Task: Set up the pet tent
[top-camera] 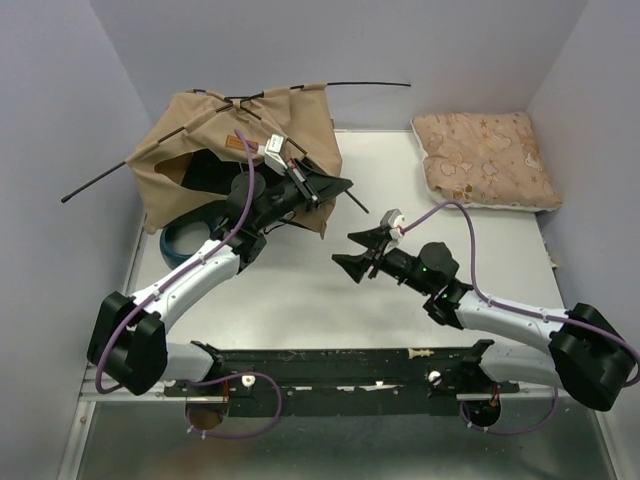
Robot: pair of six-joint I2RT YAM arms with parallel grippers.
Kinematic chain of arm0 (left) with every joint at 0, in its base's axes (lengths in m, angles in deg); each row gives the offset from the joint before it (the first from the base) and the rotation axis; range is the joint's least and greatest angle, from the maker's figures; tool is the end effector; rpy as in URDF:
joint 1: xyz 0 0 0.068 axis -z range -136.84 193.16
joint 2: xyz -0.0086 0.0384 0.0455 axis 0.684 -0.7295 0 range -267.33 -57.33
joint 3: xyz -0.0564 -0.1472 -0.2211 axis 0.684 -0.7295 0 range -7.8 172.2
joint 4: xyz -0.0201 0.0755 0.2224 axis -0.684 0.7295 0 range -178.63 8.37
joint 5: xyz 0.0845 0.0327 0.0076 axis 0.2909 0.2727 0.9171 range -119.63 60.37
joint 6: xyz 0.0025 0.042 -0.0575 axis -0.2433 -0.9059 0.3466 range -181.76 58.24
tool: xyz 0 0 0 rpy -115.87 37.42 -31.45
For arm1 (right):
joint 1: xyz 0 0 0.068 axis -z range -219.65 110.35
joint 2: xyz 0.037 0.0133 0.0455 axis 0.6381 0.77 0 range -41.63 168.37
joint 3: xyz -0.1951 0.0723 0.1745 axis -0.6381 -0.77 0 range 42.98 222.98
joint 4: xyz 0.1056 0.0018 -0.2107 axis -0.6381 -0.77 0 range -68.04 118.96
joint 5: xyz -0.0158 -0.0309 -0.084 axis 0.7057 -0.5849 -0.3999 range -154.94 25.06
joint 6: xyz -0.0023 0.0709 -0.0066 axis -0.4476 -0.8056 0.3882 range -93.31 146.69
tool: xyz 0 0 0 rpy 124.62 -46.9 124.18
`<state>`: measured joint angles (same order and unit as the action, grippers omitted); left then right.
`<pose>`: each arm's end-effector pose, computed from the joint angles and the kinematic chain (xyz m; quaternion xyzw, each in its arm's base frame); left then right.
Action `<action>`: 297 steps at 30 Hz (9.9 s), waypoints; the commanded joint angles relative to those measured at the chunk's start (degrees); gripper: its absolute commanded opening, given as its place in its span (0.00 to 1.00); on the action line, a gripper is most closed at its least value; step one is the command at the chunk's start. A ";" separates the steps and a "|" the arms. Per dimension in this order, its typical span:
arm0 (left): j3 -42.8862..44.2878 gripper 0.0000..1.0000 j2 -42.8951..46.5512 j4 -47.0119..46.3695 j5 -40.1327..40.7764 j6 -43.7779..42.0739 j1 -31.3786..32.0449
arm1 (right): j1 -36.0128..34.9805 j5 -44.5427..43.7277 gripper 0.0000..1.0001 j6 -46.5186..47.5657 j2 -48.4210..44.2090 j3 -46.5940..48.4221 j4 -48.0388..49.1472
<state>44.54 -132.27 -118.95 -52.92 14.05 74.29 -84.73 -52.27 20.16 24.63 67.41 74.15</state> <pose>0.2466 -0.1761 0.3561 -0.1043 0.6538 -0.6717 0.3324 0.1655 0.1840 0.2615 -0.3009 0.6171 0.3830 0.6180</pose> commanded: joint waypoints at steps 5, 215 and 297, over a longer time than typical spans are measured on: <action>8.48 0.00 -3.72 5.19 4.57 4.34 -0.90 | -2.73 -5.19 0.80 5.37 3.70 3.88 9.91; -6.19 0.96 16.56 17.96 -21.93 -40.12 8.59 | 10.89 6.31 0.01 13.89 -10.26 13.90 -41.57; 28.43 0.00 -27.19 72.07 -18.02 -167.04 -31.49 | 61.60 40.17 0.87 85.90 14.24 45.71 -106.71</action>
<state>72.10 -161.47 -46.04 -66.39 -152.15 42.16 -22.42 -14.09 110.56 39.56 110.62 -31.36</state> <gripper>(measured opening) 0.049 0.867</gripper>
